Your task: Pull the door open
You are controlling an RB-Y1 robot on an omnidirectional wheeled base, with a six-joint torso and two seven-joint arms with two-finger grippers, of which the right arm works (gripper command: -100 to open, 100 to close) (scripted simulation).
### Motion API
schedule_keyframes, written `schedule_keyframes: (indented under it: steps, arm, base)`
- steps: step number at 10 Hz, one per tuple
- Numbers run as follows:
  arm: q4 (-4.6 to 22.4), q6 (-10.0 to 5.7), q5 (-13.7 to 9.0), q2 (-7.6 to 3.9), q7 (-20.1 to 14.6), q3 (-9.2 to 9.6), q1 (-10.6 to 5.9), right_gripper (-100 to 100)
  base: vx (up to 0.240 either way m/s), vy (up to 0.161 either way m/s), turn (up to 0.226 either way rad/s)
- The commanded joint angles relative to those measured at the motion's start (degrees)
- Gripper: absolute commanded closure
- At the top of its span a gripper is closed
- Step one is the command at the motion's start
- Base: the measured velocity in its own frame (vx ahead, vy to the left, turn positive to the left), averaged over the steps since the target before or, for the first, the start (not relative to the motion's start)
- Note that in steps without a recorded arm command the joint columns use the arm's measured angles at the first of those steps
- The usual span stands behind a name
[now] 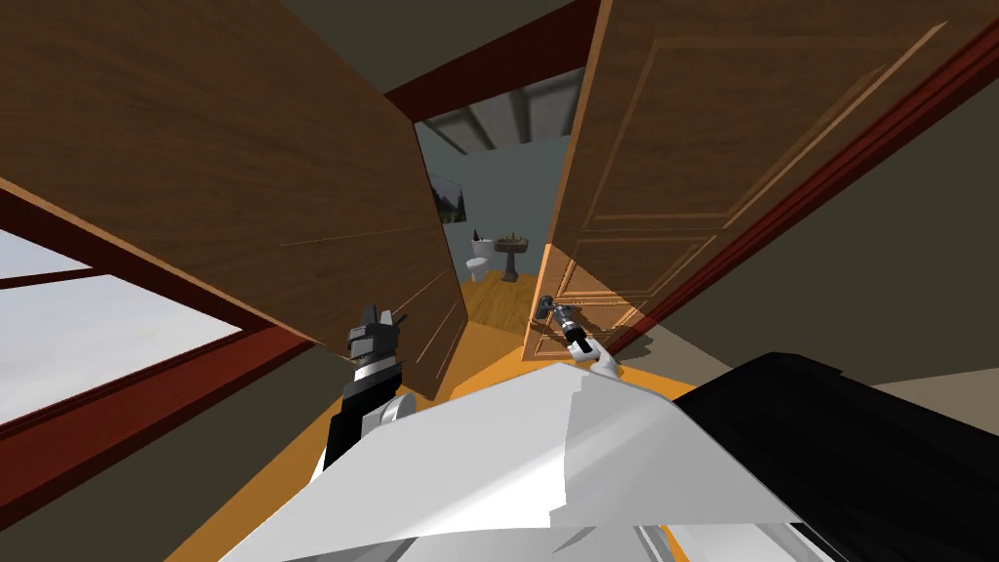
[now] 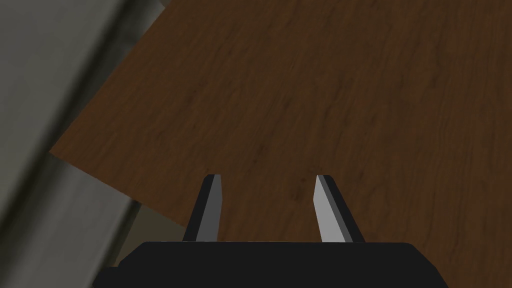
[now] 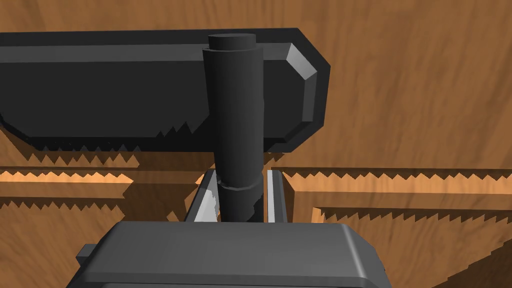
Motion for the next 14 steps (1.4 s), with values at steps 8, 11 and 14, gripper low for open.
schedule_keyframes:
  steps: [8,11,14]
  arm:
    - [-1.5,-5.79,1.2,-4.56,-5.8,3.55,5.05,100]
    - [-2.0,-7.91,1.6,-6.12,-7.7,4.35,6.73,100]
    - [-1.7,-9.47,2.0,-6.68,-8.6,4.58,7.85,100]
  base:
    - [-0.21,-0.051,0.112]
    - [-0.221,-0.041,0.076]
    - [-0.153,-0.037,0.096]
